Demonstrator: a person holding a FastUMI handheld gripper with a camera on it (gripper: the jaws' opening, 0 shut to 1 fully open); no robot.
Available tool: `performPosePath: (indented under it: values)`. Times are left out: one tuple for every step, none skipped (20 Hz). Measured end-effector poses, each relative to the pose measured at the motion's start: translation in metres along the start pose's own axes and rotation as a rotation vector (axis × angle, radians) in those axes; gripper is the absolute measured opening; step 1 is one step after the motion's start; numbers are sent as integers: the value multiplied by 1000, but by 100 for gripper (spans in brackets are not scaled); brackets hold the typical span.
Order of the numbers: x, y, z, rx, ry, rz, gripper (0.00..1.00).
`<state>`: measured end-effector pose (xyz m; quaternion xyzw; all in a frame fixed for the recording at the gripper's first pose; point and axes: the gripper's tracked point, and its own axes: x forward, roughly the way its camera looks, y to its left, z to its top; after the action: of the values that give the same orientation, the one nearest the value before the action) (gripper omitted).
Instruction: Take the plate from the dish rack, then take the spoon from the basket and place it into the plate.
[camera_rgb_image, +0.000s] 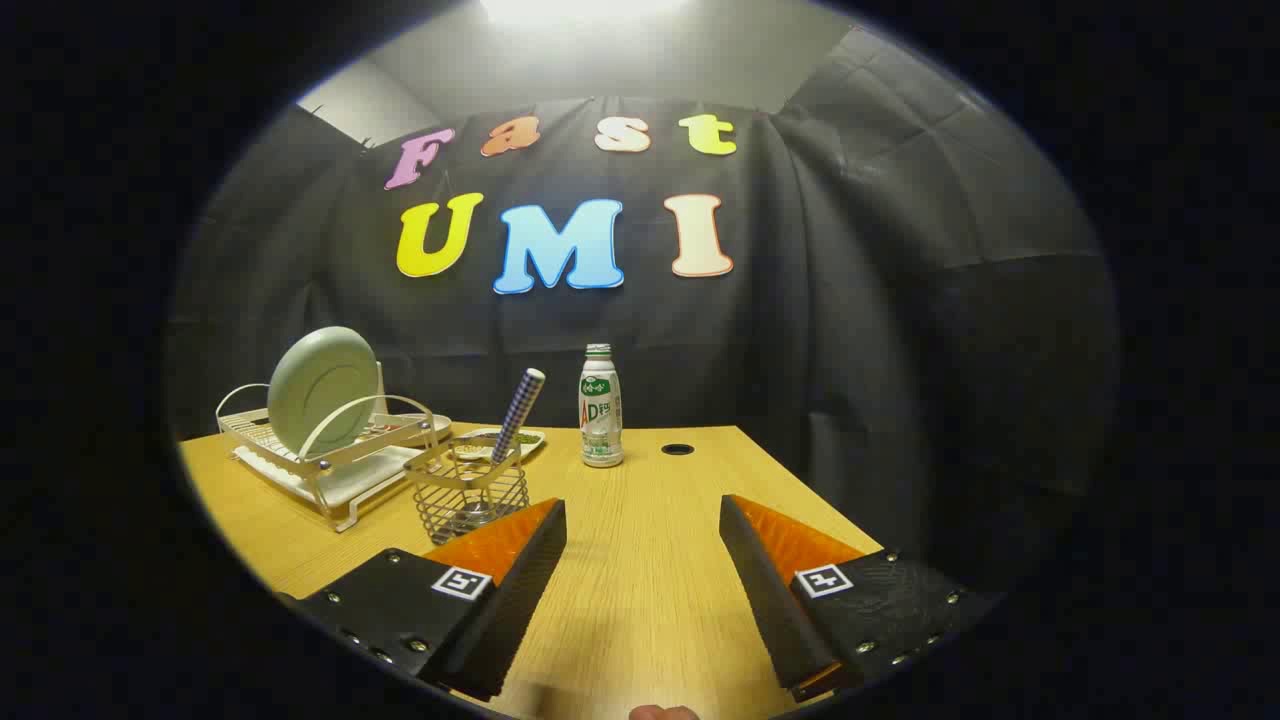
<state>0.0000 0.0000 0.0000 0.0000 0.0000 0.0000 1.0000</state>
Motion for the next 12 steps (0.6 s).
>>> performPosePath:
  values:
    - [14, -5, 5, 20, -2, -15, 95]
    - [28, -12, 11, 39, -6, -36, 95]
    - [39, -17, 18, 52, -8, -49, 95]
    - [47, -22, 28, 53, -11, -66, 95]
    - [51, -24, 38, 42, -14, -80, 96]
    - [52, -27, 51, 25, -14, -99, 96]
    - [51, -27, 64, 9, -9, -108, 96]
    - [47, -24, 78, -4, -4, -118, 96]
    - [41, -20, 90, -13, 9, -124, 96]
    - [35, -11, 103, -21, 13, -109, 96]
    - [29, 0, 119, -20, 5, -91, 96]
    - [24, 7, 133, -18, -1, -87, 96]
